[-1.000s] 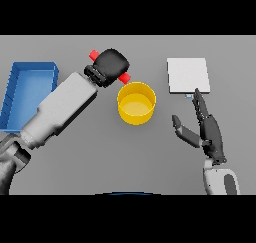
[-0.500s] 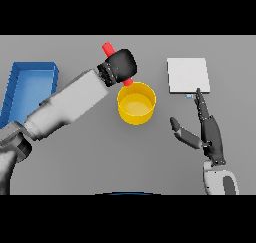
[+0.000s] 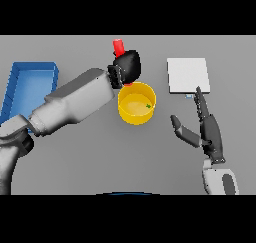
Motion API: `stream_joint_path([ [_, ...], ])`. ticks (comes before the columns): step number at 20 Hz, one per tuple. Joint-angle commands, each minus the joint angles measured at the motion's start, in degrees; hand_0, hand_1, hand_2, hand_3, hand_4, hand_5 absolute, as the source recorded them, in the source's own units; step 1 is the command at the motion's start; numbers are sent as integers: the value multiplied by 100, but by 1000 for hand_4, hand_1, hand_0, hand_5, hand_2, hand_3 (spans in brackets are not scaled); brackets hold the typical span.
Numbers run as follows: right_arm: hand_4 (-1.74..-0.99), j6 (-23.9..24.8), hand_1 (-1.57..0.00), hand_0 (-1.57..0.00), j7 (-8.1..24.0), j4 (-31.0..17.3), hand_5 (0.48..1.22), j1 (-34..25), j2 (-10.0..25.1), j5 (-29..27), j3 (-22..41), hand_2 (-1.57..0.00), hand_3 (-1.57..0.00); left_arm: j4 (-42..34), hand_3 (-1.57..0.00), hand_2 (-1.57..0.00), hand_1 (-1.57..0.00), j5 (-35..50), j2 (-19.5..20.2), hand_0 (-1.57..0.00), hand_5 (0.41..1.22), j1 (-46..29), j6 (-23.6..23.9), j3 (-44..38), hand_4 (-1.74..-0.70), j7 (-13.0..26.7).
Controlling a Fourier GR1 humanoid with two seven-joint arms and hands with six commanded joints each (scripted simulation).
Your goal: Pick up the red beaker and tilt it to pour out 1 green nut into yellow bowl. Pick up the yellow bowl and place it on the metallic measuring scale.
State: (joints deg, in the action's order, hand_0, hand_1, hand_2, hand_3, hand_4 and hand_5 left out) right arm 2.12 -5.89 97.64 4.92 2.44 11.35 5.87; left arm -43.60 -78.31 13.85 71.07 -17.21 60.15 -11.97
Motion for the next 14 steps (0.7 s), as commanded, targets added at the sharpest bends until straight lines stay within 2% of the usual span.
stream_joint_path([
  [1, -1133, 5, 1, 1, -69, 75, 579, 81, -2, 34, 34, 1, 1, 84, -1569, -1571, -1571, -92, -61, -1571, 1221, 59, 48, 74, -1733, 21],
  [2, -1130, 30, 1, 1, 26, 48, 577, 42, 5, 45, 9, 1, 1, 120, -1569, -1571, -1571, -147, -132, -1571, 1221, 187, 33, 126, -1733, -40],
  [4, -1133, 45, 1, 1, -53, 42, 575, 94, 0, 68, 17, 1, 1, 148, -1570, -1571, -1571, -299, -108, -1571, 1221, 516, 71, 252, -1733, -258],
  [5, -1138, 85, 1, 1, 43, 38, 572, 52, 6, 95, -3, 1, 1, 154, -1570, -1571, -1571, -337, -110, -1571, 1221, 651, 29, 267, -1732, -291],
  [8, -1135, 104, 1, 1, 33, 23, 563, 8, -22, 130, 26, 1, 1, 496, -1571, -1571, -1571, -421, 69, -1571, 1221, 1407, 180, 134, -1728, -526],
  [10, -1130, 57, 1, 1, -47, -6, 554, 17, -45, 104, 63, 1, 1, 773, -1571, -1571, -1571, -230, 227, -1571, 1221, 1747, 214, -251, -1724, -475],
  [11, -1131, 53, 1, 1, -8, -7, 553, -53, -34, 88, 46, 1, 1, 972, -1571, -1571, -1571, -167, 330, -1571, 1221, 1867, 428, -424, -1720, -432],
  [12, -1128, 31, 1, 1, -53, 7, 554, -21, -31, 69, 54, 1, 1, 1144, -1571, -1571, -1571, -44, 426, -1571, 1221, 2051, 449, -664, -1720, -355],
  [14, -1105, -42, 1, 1, -79, -57, 559, -31, -99, 4, 106, 1, 1, 1657, -1571, -1571, -1571, 313, 493, -1571, 1221, 2352, 325, -1247, -1725, -11],
])
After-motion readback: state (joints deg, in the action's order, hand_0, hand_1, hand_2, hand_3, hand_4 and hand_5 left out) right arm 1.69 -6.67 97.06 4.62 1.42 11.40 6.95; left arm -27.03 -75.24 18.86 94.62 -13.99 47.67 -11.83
